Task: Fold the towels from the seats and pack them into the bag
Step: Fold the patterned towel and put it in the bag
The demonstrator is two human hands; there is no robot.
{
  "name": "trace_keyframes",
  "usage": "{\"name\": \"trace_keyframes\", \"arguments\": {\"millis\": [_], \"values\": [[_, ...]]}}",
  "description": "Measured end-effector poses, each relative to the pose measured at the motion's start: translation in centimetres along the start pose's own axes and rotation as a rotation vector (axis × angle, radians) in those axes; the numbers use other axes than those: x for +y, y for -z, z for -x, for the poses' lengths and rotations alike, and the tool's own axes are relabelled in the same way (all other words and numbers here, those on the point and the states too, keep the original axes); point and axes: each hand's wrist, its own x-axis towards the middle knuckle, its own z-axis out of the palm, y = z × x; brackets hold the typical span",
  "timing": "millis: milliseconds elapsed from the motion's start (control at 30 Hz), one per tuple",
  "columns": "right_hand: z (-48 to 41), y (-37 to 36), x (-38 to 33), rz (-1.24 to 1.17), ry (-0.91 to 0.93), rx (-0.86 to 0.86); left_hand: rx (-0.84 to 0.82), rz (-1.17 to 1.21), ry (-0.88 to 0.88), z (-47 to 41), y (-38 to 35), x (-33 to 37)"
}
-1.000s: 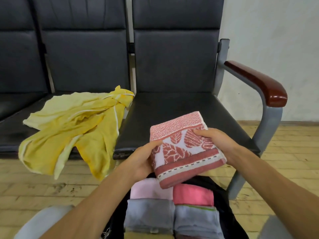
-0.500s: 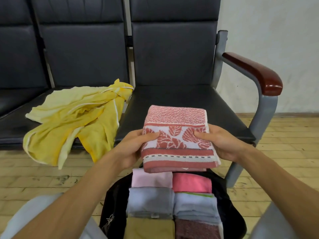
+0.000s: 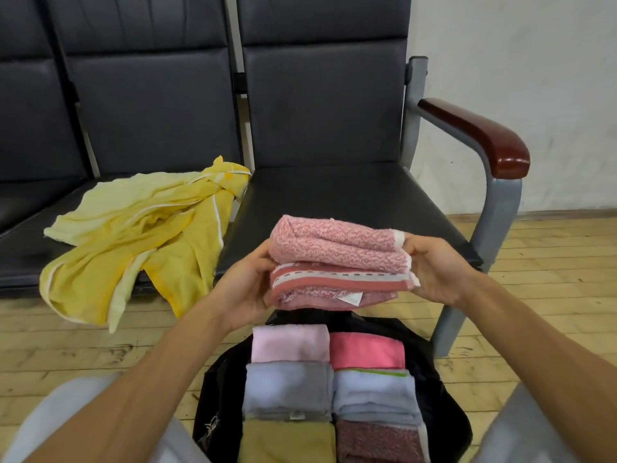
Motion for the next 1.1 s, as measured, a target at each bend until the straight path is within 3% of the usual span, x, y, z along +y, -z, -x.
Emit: {"name": "trace_keyframes", "arguments": {"millis": [133, 267, 433, 567, 733, 833, 967, 1100], "values": [[0.0, -0.1, 0.2, 0.084, -0.048, 0.068, 0.007, 0.026, 0.06, 0.1, -0.4, 0.0], [-0.6, 0.2, 1.0, 0.26, -0.106, 0.029, 0.005, -0.173, 0.079, -0.4, -0.5, -0.7], [-0.9, 0.6, 1.4, 0.239, -0.163, 0.096, 0.012, -0.242, 0.036, -1.0, -0.1, -1.2], [-1.1, 0.5, 2.0, 0.226, -0.263, 0.134, 0.119, -0.242, 0.026, -1.8, 0.0, -2.1], [-0.9, 0.3, 3.0, 0.08, -0.253, 0.201, 0.287, -0.183, 0.041, -2.8, -0.3, -4.3], [-0.9, 0.5, 3.6, 0.151, -0.266, 0.176, 0.328, -0.162, 0.057, -2.9, -0.7, -5.1], [-0.9, 1.8, 4.5, 0.258, -0.328, 0.191, 0.335, -0.289, 0.082, -2.9, -0.5, -6.3], [-0.4, 4.2, 5.4, 0.364, -0.469, 0.201, 0.219, -0.487, 0.126, -3.2, -1.1, -7.8]]}}
